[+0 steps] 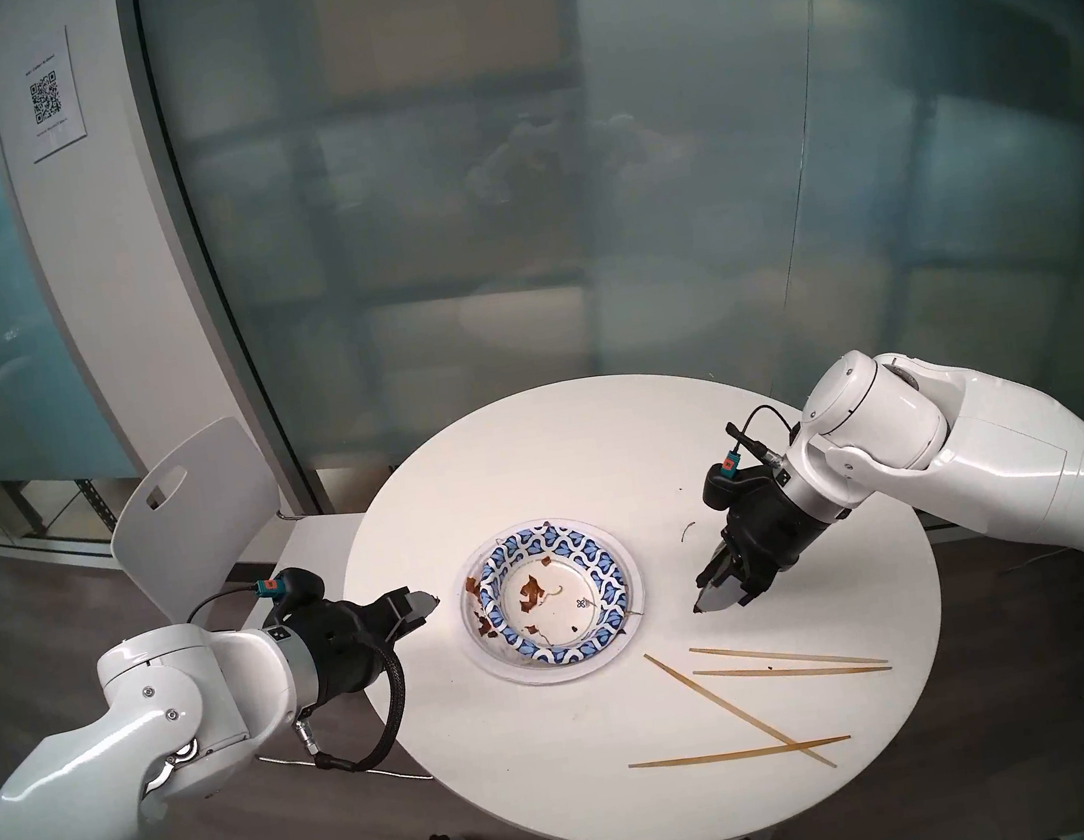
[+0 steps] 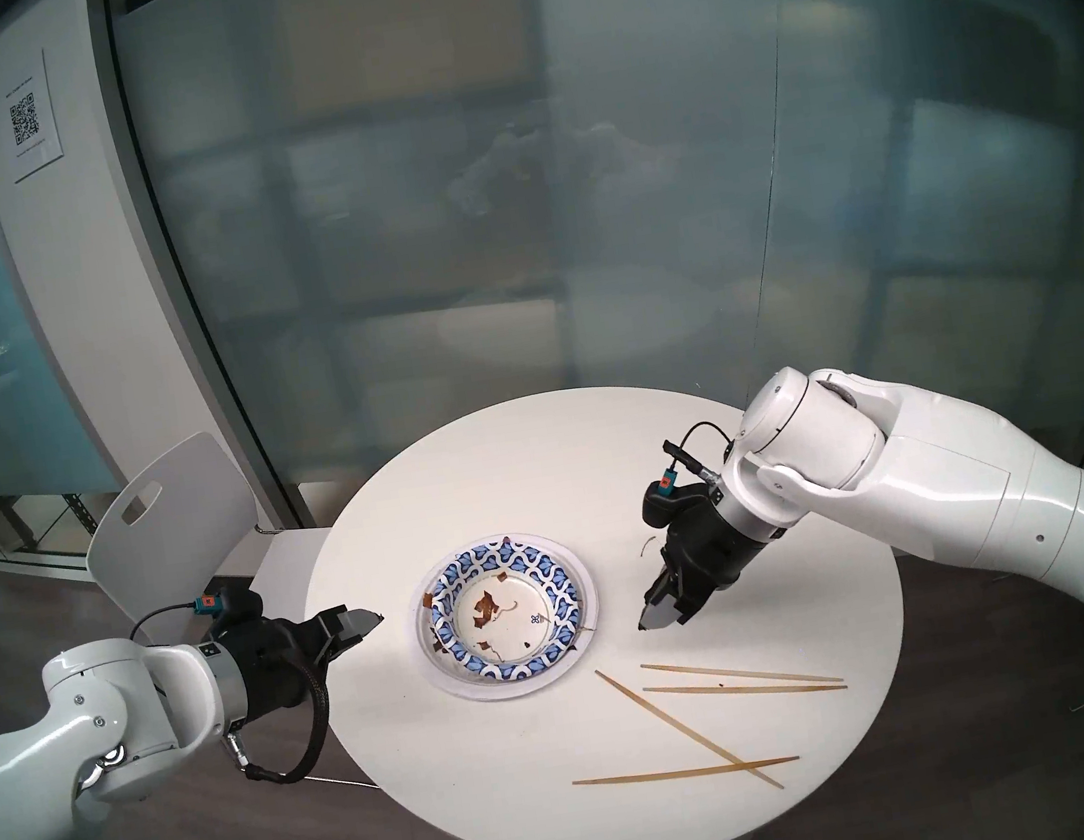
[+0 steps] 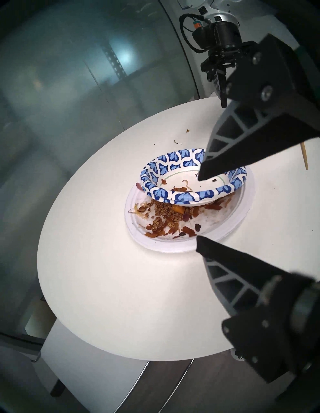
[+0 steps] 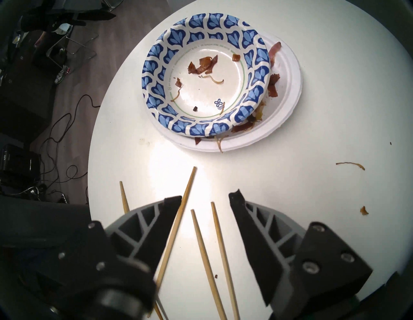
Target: Stack the plates into one stack
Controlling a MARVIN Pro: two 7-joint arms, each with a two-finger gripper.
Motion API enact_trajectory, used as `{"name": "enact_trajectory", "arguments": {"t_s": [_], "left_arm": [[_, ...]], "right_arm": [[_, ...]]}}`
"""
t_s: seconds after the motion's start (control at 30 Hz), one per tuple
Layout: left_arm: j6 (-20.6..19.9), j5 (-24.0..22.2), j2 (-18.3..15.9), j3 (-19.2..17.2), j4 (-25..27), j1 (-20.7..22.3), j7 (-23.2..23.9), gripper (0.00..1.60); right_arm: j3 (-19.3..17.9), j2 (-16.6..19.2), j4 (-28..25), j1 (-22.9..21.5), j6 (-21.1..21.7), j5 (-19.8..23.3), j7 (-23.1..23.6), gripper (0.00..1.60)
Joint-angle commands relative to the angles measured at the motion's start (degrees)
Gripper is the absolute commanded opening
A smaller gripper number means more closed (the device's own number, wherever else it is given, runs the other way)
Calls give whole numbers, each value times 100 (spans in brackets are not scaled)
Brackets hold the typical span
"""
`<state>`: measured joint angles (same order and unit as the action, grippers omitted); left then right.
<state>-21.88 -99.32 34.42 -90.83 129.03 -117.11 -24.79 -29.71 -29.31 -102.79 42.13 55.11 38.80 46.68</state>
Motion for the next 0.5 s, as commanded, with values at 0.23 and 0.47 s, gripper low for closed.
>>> {"name": "enact_trajectory", "arguments": {"t_s": [0.23, 0.47], "left_arm": [[401, 873, 89, 50, 174, -266, 901, 117], [421, 982, 109, 157, 170, -195, 937, 147]], "right_arm": [[-138, 814, -907, 369, -11, 530, -569, 122], [-102, 889, -1113, 456, -11, 909, -1033, 126]]}}
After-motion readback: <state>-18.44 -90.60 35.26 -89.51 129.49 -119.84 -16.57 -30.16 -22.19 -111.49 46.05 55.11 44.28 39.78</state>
